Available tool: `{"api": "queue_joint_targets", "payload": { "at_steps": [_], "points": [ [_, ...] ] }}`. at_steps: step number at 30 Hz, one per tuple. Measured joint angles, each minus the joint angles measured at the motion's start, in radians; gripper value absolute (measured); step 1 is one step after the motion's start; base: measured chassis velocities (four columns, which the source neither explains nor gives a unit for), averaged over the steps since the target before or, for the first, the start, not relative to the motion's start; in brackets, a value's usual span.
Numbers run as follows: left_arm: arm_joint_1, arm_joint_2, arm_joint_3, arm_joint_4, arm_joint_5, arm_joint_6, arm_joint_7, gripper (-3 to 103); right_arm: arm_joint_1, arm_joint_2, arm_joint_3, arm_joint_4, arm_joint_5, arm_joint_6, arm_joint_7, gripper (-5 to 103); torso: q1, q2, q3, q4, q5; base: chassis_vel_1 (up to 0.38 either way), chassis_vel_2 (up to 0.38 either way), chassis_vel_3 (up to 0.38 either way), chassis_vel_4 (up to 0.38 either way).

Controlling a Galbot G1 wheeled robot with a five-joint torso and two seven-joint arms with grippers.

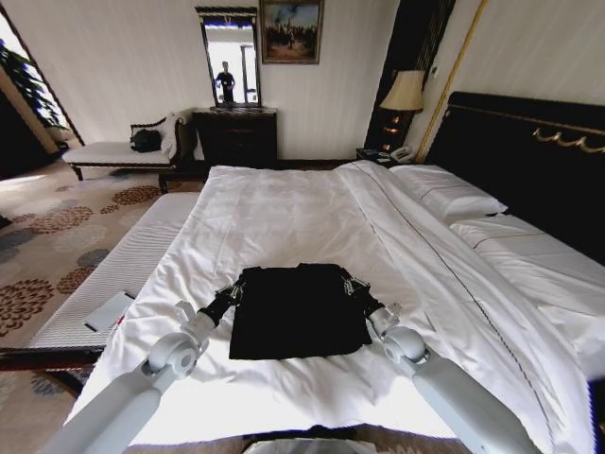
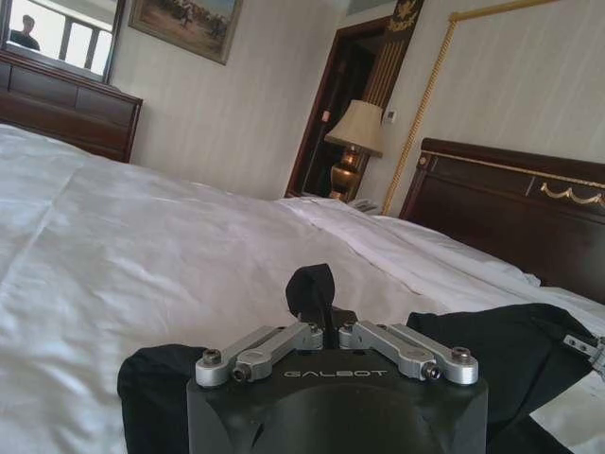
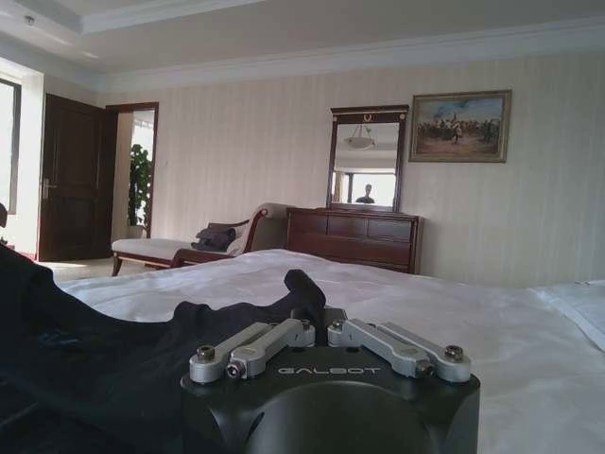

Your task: Fold the clothes on the bed.

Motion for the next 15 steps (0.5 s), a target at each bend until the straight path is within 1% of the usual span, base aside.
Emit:
{"api": "queue_joint_targets", "payload": {
  "at_steps": [4, 7, 9, 11, 15],
  "points": [
    [0.049, -0.001, -0.028, -0.014, 0.031, -0.008, 0.0, 2, -0.067, -0.001, 0.038, 0.03, -0.021, 0.01, -0.002, 1, 0.0, 0.0, 0.0, 0.0001, 0.0, 0.0, 0.0, 0.0, 0.0],
    [0.113, -0.006, -0.058, -0.031, 0.063, -0.017, 0.0, 2, -0.137, 0.006, 0.07, 0.041, -0.05, 0.027, -0.01, 1, 0.0, 0.0, 0.0, -0.0001, 0.0001, 0.0, 0.0, 0.0, 0.0],
    [0.128, -0.008, -0.064, -0.035, 0.068, -0.018, 0.0, 2, -0.149, 0.008, 0.075, 0.043, -0.055, 0.03, -0.012, 1, 0.0, 0.0, 0.0, -0.0002, 0.0, 0.0, 0.0, 0.0, 0.0],
    [0.187, -0.018, -0.096, -0.053, 0.091, -0.026, 0.0, 2, -0.2, 0.019, 0.094, 0.053, -0.077, 0.04, -0.02, 1, 0.0, 0.0, 0.0, 0.0002, 0.0001, 0.0, 0.0, 0.0, 0.0],
    [0.24, -0.03, -0.128, -0.065, 0.113, -0.035, 0.0, 2, -0.235, 0.032, 0.101, 0.058, -0.099, 0.046, -0.025, 1, 0.0, 0.0, 0.0, 0.0, 0.0001, 0.0, 0.0, 0.0, 0.0]
  ]
}}
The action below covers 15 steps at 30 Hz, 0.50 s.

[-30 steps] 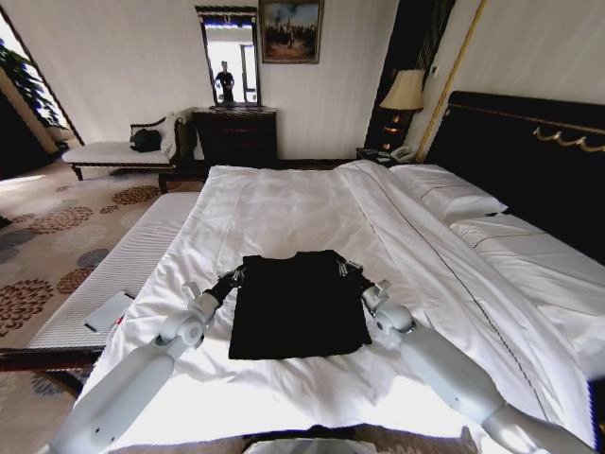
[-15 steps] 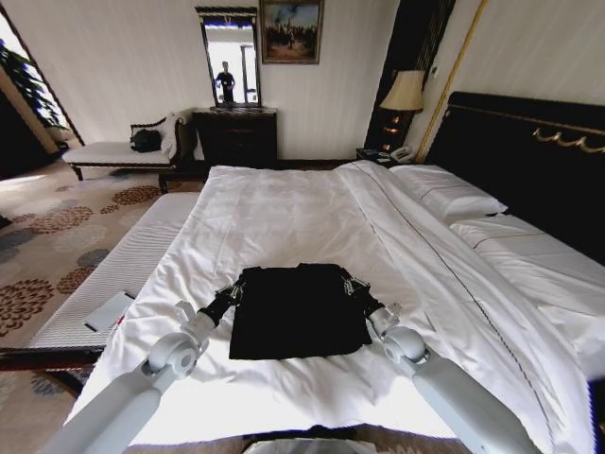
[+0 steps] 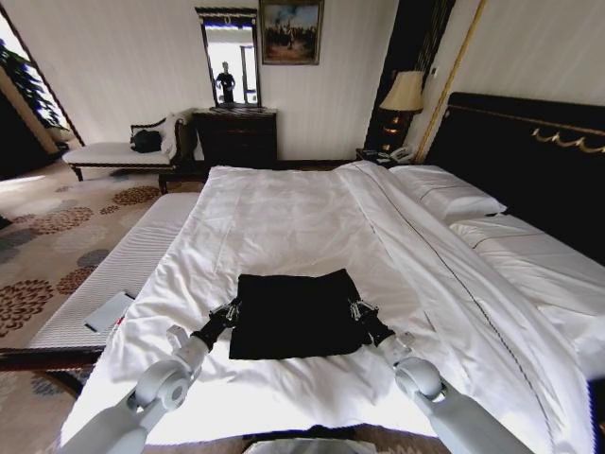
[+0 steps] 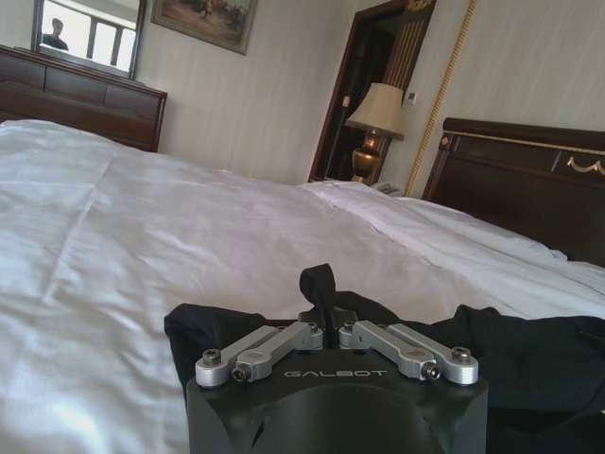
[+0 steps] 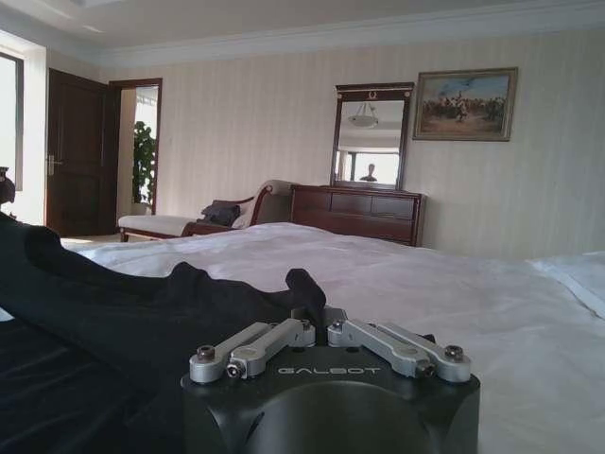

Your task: Fold the clothes on the bed.

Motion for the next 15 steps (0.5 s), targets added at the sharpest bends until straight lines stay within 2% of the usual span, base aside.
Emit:
{"api": "queue_joint_targets", "payload": {
  "at_steps": [7, 15],
  "points": [
    [0.048, -0.057, 0.016, -0.006, 0.069, -0.018, 0.0, 2, 0.005, 0.014, -0.005, -0.043, -0.031, 0.017, -0.001, 1, 0.0, 0.0, 0.0, 0.0002, 0.0, 0.0, 0.0, 0.0, 0.0],
    [0.07, -0.067, 0.024, 0.0, 0.105, -0.028, 0.0, 2, -0.033, 0.013, 0.018, -0.059, -0.066, 0.044, -0.021, 1, 0.0, 0.0, 0.0, -0.0001, 0.0, 0.0, 0.0, 0.0, 0.0]
  ]
}}
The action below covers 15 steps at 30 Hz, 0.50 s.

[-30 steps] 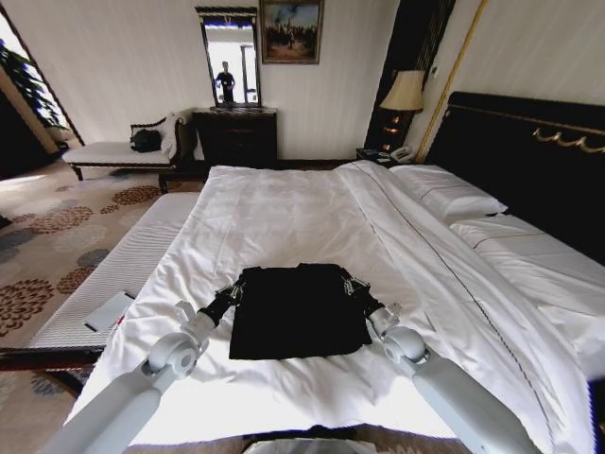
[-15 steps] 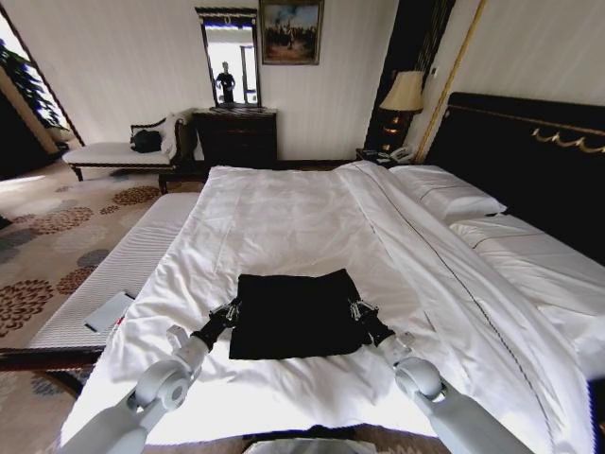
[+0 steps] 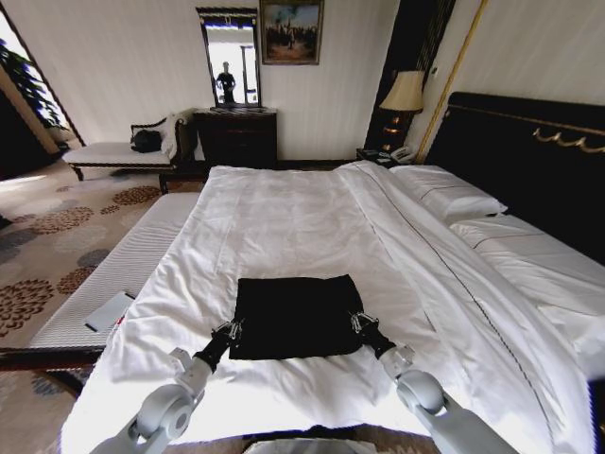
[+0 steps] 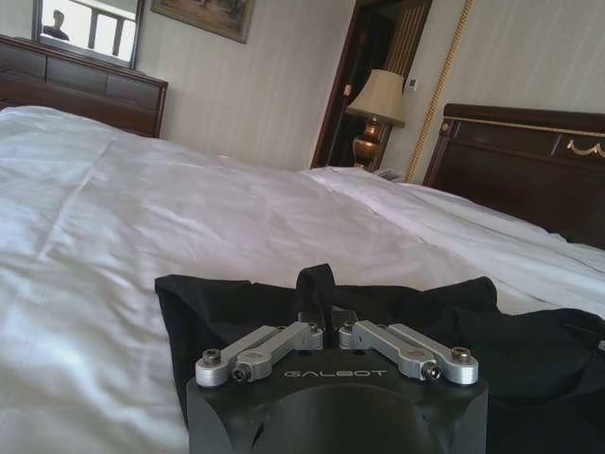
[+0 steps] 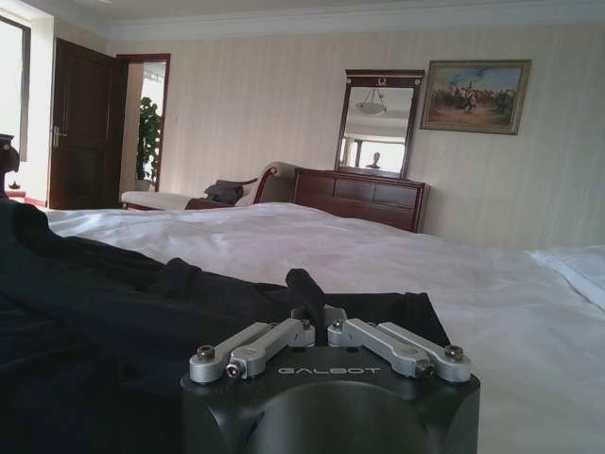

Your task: Fold the clothes on the bed.

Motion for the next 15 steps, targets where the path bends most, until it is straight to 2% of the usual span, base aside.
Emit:
{"api": "queue_joint_targets", "payload": {
  "at_steps": [3, 4, 5, 6, 7, 8, 9, 11, 12, 13, 15],
  "points": [
    [0.006, 0.005, 0.003, -0.005, 0.007, 0.008, 0.0, -1, -0.01, 0.001, 0.002, -0.002, 0.0, 0.014, -0.009, 1, 0.0, 0.0, 0.0, 0.0002, 0.0, 0.0, 0.0, 0.0, 0.0],
    [0.01, 0.009, 0.004, -0.009, 0.031, 0.01, 0.0, 3, -0.016, 0.001, 0.005, -0.001, 0.003, 0.022, -0.024, 5, 0.0, 0.0, 0.0, 0.0001, 0.0, 0.0, 0.0, 0.0, 0.0],
    [0.01, 0.009, 0.004, -0.009, 0.031, 0.01, 0.0, 3, -0.016, 0.001, 0.005, -0.001, 0.003, 0.022, -0.024, 5, 0.0, 0.0, 0.0, 0.0001, 0.0, 0.0, 0.0, 0.0, 0.0],
    [0.012, 0.01, 0.004, -0.009, 0.043, 0.011, 0.0, 8, -0.018, 0.001, 0.007, 0.0, 0.003, 0.026, -0.027, 5, 0.0, 0.0, 0.0, 0.0001, 0.0, 0.0, 0.0, 0.0, 0.0],
    [0.017, 0.016, 0.004, -0.011, 0.079, 0.011, 0.0, 8, -0.023, 0.0, 0.011, 0.001, -0.003, 0.036, -0.032, 11, 0.0, 0.0, 0.0, 0.0001, 0.0, 0.0, 0.0, 0.0, 0.0],
    [0.03, 0.025, 0.002, -0.017, 0.127, 0.01, 0.0, 19, -0.034, 0.001, 0.015, 0.002, -0.023, 0.05, -0.031, 16, 0.0, 0.0, 0.0, 0.0001, 0.0001, 0.0, 0.0, 0.0, 0.0],
    [0.039, 0.029, 0.0, -0.022, 0.147, 0.009, 0.0, 19, -0.044, 0.001, 0.019, 0.006, -0.039, 0.055, -0.03, 21, 0.0, 0.0, 0.0, 0.0001, 0.0001, 0.0, 0.0, 0.0, 0.0],
    [0.042, 0.03, -0.001, -0.025, 0.154, 0.009, 0.0, 19, -0.047, 0.002, 0.021, 0.007, -0.043, 0.056, -0.03, 21, 0.0, 0.0, 0.0, 0.0002, 0.0, 0.0, 0.0, 0.0, 0.0],
    [0.057, 0.032, -0.008, -0.034, 0.174, 0.007, 0.0, 30, -0.063, 0.003, 0.028, 0.015, -0.059, 0.064, -0.029, 33, 0.0, 0.0, 0.0, 0.0002, 0.0, 0.0, 0.0, 0.0, 0.0],
    [0.065, 0.032, -0.013, -0.042, 0.183, 0.005, 0.0, 36, -0.073, 0.003, 0.034, 0.022, -0.065, 0.068, -0.029, 33, 0.0, 0.0, 0.0, 0.0001, 0.0001, 0.0, 0.0, 0.0, 0.0],
    [0.081, 0.032, -0.024, -0.06, 0.195, 0.001, 0.0, 46, -0.09, 0.003, 0.049, 0.039, -0.07, 0.073, -0.028, 43, 0.0, 0.0, 0.0, 0.0002, 0.0, 0.0, 0.0, 0.0, 0.0]
  ]
}}
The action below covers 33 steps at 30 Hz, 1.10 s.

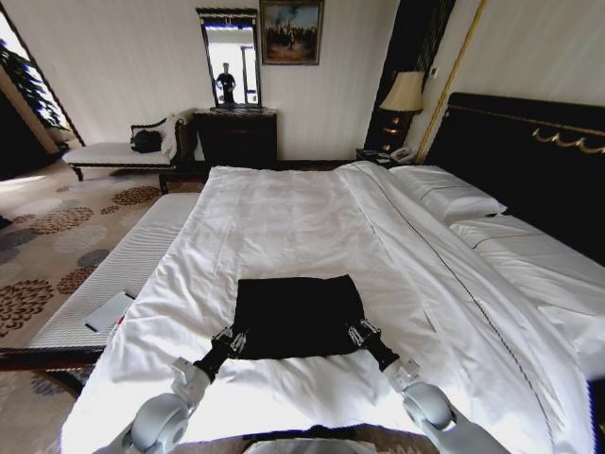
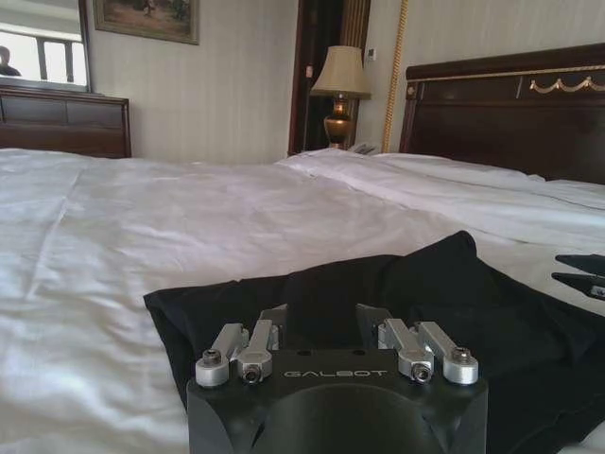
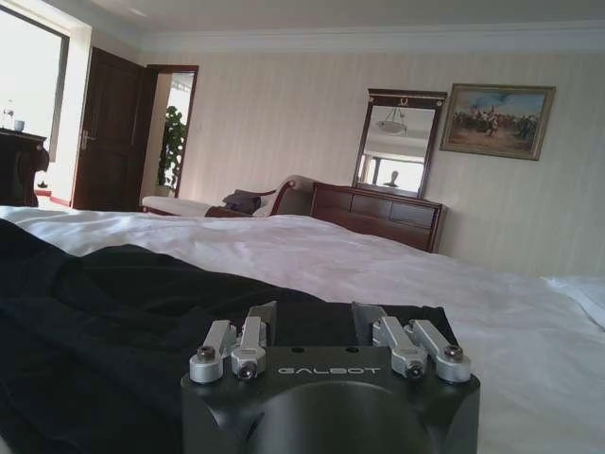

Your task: Fold the clothes on the bed.

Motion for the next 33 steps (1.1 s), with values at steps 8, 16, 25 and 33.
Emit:
{"api": "queue_joint_targets", "payload": {
  "at_steps": [8, 16, 25, 33],
  "points": [
    [-0.011, -0.017, -0.068, -0.032, -0.076, 0.002, 0.001, 74, -0.005, -0.021, 0.059, 0.078, 0.111, -0.053, 0.025, 71, 0.0, 0.0, 0.0, 0.0001, 0.0, 0.0, 0.0, 0.0, 0.0],
    [-0.199, -0.015, -0.092, 0.069, -0.297, 0.081, -0.001, 98, 0.094, -0.086, 0.058, 0.08, 0.255, -0.147, 0.092, 96, 0.0, 0.0, 0.0, 0.0002, 0.0001, 0.0, 0.0, 0.0, 0.0],
    [-0.463, -0.03, 0.016, 0.267, -0.477, 0.208, 0.0, 100, 0.111, -0.12, 0.06, 0.07, 0.283, -0.176, 0.129, 100, 0.0, 0.0, 0.0, -0.0006, -0.0001, 0.0, 0.0, 0.0, 0.0],
    [-0.607, -0.048, 0.077, 0.489, -0.474, 0.235, 0.0, 100, 0.163, -0.155, 0.005, 0.05, 0.311, -0.196, 0.16, 100, 0.0, 0.0, 0.0, 0.0, 0.0, 0.0, 0.0, 0.0, 0.0]
  ]
}}
